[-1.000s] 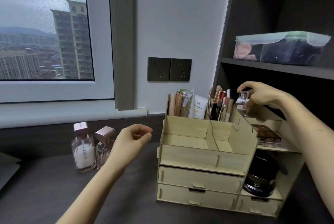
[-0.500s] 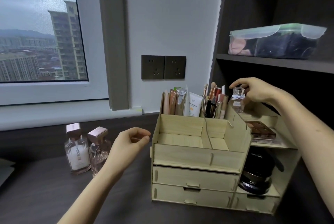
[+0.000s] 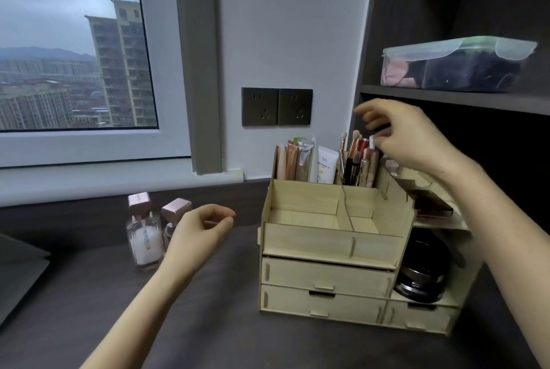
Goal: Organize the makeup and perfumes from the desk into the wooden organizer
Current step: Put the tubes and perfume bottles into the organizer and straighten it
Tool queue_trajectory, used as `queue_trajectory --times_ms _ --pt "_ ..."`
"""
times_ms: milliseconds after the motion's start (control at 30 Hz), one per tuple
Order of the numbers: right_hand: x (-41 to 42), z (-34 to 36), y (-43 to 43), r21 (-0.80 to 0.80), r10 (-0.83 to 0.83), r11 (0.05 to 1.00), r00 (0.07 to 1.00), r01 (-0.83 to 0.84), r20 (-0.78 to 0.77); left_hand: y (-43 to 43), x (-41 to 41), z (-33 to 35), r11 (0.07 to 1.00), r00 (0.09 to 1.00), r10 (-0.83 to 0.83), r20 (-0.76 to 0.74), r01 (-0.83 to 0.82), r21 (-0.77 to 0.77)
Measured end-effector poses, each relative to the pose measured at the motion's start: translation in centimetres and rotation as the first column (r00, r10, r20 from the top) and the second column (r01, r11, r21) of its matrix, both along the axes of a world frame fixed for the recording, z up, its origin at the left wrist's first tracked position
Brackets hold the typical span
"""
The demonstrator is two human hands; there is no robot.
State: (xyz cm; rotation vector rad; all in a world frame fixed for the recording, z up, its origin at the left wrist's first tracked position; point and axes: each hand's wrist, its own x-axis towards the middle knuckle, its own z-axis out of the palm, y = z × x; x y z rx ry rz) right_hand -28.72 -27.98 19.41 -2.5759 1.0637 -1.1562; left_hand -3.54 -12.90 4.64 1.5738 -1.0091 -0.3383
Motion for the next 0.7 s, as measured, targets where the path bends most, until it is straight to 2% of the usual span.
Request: queue_trajectory --times_ms 133,267,333,400,500,567,700 --pt "5.5 -2.5 7.9 0.110 0.300 0.949 0.954 -0.297 -0.010 2.8 1.2 -1.8 0.993 0.991 0.119 0.061 -0.120 0.016" --pt "11.3 -7.9 13.2 0.210 0.447 0.861 0.886 -0.464 0.127 6.9 4.0 -3.5 0.909 0.901 0.415 0.125 -0.416 -0.020" --pt "14.1 -11.0 13.9 0.292 0.408 0.852 0.901 -0.434 0.151 8.2 5.7 -4.1 0.855 0.851 0.517 0.090 -0.517 -0.024" --pt "16.9 -14.0 13.8 0.398 0.328 0.841 0.931 -0.366 0.164 8.9 7.5 -4.5 0.837 0.834 0.545 0.085 -0.547 0.000" --pt "20.2 -17.3 12.9 0.531 0.192 0.804 0.962 -0.268 0.195 8.2 9.7 -5.0 0.868 0.870 0.490 0.055 -0.493 0.061" --pt "21.9 -18.7 12.2 0.565 0.123 0.798 0.974 -0.210 0.190 7.0 11.0 -5.3 0.889 0.895 0.446 0.020 -0.446 0.106" --pt "24.7 -19.5 10.7 0.572 0.123 0.797 0.980 -0.191 0.156 4.1 13.4 -5.4 0.931 0.937 0.343 -0.066 -0.330 0.157"
